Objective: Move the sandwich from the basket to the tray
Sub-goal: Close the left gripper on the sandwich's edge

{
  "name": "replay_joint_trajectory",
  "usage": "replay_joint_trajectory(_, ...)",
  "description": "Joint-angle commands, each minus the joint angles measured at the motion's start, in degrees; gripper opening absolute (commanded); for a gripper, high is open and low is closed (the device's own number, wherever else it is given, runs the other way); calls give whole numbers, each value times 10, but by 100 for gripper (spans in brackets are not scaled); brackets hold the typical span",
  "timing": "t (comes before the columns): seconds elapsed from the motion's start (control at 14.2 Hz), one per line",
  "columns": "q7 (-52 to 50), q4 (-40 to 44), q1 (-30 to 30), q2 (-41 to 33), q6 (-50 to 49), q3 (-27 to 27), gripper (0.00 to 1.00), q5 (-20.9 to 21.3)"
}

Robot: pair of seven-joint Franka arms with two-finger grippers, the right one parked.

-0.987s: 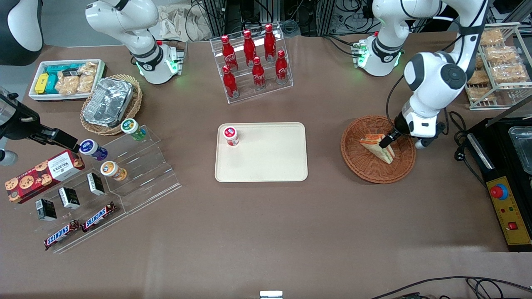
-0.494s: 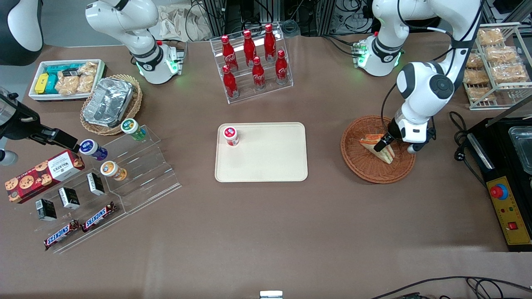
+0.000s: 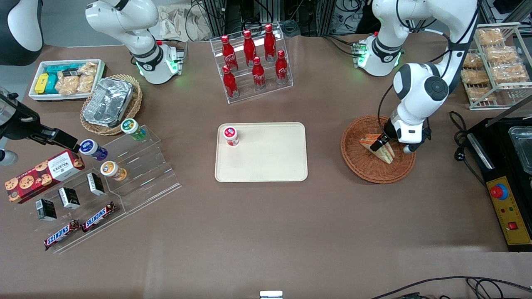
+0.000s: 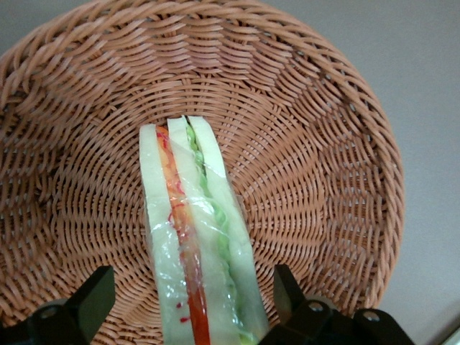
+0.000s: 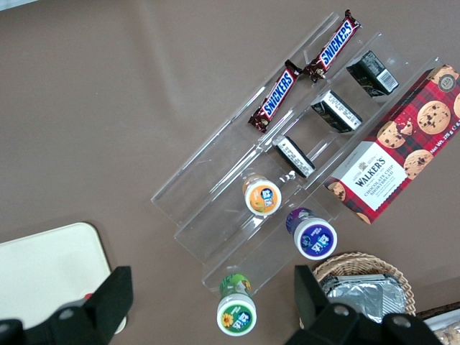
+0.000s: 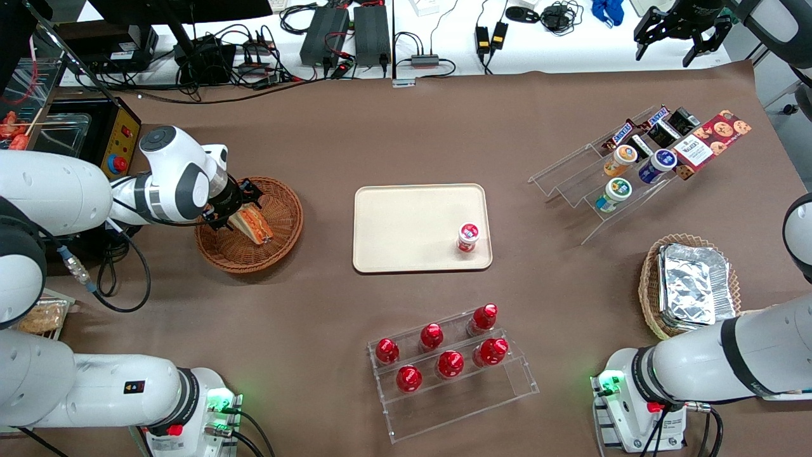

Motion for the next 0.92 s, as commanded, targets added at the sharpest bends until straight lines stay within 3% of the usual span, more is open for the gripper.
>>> replay_joint_trajectory(0.0,-10,19,-5,17,3,0,92,-1)
replay_joint_trajectory(0.14,-22,22,-6,17,1,0,71,-1)
replay_joint_trajectory(0.21,-33,22,-5,13,-1,0,48,-1)
replay_joint_trajectory(0.28,-50,23,-6,8,-6,0,32,-1)
replay_joint_trajectory(0.49,-66,34,-6,-2,-21,0,0,2)
replay_joint_trajectory(0.63,-65,55,-5,-25,-78,1,0,3)
replay_joint_trajectory(0.85,-63,169,1,-38,-266,7,0,10)
